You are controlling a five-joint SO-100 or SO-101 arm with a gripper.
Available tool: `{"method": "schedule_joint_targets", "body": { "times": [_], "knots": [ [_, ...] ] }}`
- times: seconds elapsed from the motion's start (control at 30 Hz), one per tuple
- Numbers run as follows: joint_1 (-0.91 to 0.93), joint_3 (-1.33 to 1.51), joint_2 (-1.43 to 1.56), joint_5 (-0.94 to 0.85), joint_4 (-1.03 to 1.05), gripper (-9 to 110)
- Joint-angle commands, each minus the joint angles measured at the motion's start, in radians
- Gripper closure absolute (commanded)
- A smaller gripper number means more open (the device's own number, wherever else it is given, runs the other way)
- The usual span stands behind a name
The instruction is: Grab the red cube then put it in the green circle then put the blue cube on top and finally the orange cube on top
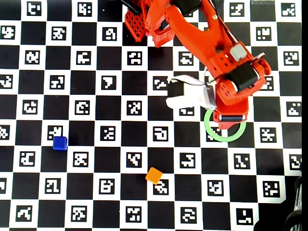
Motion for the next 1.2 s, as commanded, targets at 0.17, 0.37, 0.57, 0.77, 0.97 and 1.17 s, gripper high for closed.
{"method": "schedule_joint_targets", "body": {
  "times": [0.17, 0.37, 0.57, 0.77, 0.97, 1.17],
  "knots": [
    [-0.048, -0.196, -0.112, 0.072, -0.018, 98],
    [-0.058, -0.202, -0.175, 0.081, -0.032, 98],
    [-0.058, -0.114, -0.167, 0.080, -0.098, 98],
    [-0.057, -0.034, -0.147, 0.086, -0.166, 99],
    [-0.058, 0.026, -0.138, 0.094, -0.225, 99],
    [-0.060, 0.080, -0.137, 0.095, -0.276, 99]
  ]
}}
